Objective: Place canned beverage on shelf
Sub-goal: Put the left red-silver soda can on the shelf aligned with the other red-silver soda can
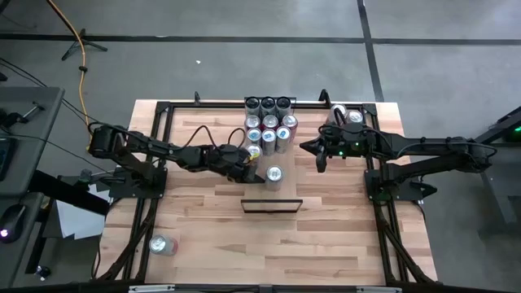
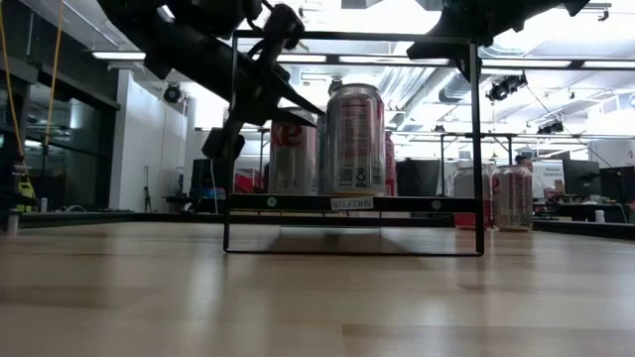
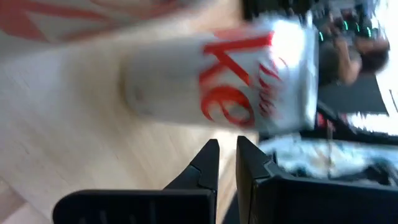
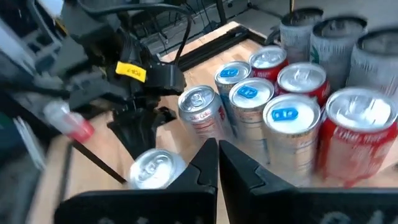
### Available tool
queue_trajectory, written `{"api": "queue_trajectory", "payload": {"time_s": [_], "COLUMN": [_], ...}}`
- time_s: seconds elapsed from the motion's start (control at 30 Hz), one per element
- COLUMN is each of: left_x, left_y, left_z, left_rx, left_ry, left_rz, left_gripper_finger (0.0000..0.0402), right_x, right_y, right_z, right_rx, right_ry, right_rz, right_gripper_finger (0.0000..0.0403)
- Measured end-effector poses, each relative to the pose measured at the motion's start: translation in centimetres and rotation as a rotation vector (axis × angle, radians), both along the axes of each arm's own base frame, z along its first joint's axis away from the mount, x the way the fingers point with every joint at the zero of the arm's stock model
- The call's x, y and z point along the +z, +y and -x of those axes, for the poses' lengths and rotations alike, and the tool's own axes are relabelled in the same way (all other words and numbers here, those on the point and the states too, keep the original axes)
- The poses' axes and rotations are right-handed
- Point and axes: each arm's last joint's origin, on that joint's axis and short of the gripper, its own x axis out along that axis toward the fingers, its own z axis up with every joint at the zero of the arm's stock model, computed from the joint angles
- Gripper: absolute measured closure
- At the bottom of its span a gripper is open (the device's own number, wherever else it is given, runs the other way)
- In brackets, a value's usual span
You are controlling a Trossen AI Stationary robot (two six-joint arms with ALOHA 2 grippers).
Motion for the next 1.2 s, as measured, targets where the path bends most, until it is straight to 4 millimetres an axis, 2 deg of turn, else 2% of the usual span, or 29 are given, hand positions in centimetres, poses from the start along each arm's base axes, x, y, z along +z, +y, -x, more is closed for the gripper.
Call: {"api": "queue_trajectory", "payload": {"time_s": [0.13,0.33,0.5,0.67,0.9,1.2], "left_x": [1.4,4.6,7.8,10.1,11.1,10.8], "left_y": [0.4,0.8,1.0,1.1,1.1,1.1], "left_z": [0.7,3.3,6.2,8.9,10.7,10.7], "left_rx": [-0.089,-0.081,0.008,0.090,0.151,0.148], "left_ry": [-0.046,-0.072,-0.132,-0.185,-0.197,-0.167], "left_rz": [-0.003,-0.107,-0.216,-0.281,-0.312,-0.324], "left_gripper_finger": [0.0401,0.0401,0.0401,0.0401,0.0401,0.0401], "right_x": [-0.5,-2.2,-3.8,-5.9,-7.6,-9.2], "right_y": [0.2,1.2,3.1,4.6,5.4,5.6], "right_z": [0.1,0.5,-1.6,-4.2,-6.2,-8.7], "right_rx": [-0.008,-0.053,-0.016,0.012,0.019,0.031], "right_ry": [0.015,0.174,0.234,0.268,0.266,0.190], "right_rz": [-0.205,-0.501,-0.605,-0.672,-0.735,-0.782], "right_gripper_finger": [0.0402,0.0402,0.0402,0.0402,0.0402,0.0402]}}
